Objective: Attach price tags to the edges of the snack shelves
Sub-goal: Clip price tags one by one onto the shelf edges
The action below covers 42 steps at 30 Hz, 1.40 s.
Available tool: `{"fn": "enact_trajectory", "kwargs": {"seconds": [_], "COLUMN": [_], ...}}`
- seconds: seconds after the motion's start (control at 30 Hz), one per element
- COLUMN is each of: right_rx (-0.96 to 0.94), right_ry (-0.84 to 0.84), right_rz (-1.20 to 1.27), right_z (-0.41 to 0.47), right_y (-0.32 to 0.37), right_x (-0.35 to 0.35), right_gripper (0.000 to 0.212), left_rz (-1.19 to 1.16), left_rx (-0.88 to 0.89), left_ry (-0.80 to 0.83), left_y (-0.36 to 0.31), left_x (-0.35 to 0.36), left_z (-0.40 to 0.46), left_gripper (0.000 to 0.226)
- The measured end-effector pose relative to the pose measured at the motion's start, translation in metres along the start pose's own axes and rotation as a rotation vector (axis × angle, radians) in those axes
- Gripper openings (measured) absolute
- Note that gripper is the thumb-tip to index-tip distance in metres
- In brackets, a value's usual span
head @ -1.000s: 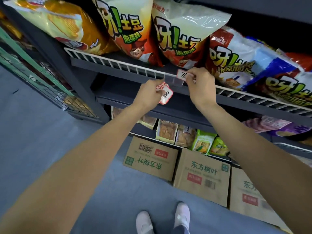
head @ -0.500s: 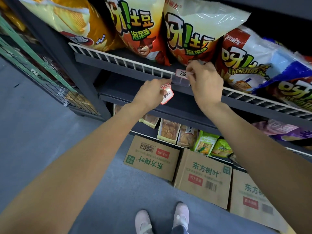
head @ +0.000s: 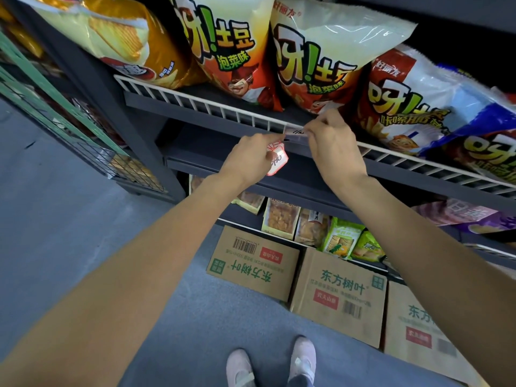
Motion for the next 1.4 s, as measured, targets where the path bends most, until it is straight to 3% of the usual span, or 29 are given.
{"fn": "enact_trajectory", "kwargs": {"seconds": [0.13, 0.5, 0.87, 1.4], "right_rx": [-0.051, 0.061, 0.099, 0.067], "right_ry": [-0.049, -0.218, -0.172, -0.1], "right_rz": [-0.108, -0.31, -0.432, -0.524], "right_z": [-0.004, -0.011, -0.01, -0.017], "right_y": [0.002, -0.006, 0.001, 0.003], "right_x": [-0.005, -0.005, -0.006, -0.002], "right_gripper": [0.039, 0.013, 0.029, 0.019], "left_rz": [0.022, 0.08, 0.104, 0.101], "left_rx": [-0.003, 0.016, 0.015, 0.032], "left_ry": [-0.007, -0.024, -0.017, 0.011], "left_y": [0.0, -0.002, -0.004, -0.015], "left_x": [0.001, 0.003, 0.003, -0.001], "left_z": [0.0, 0.0, 0.0, -0.001], "left_gripper": [0.046, 0.046, 0.046, 0.049]}}
Point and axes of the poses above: each hand's wrist, its own z-axis towards the middle knuckle, its own x-axis out of the palm, y = z × x, the point moved 6 cm from there along z, towards the middle knuckle, and after that the axes turned 11 degrees about -z, right-handed, at the moved point
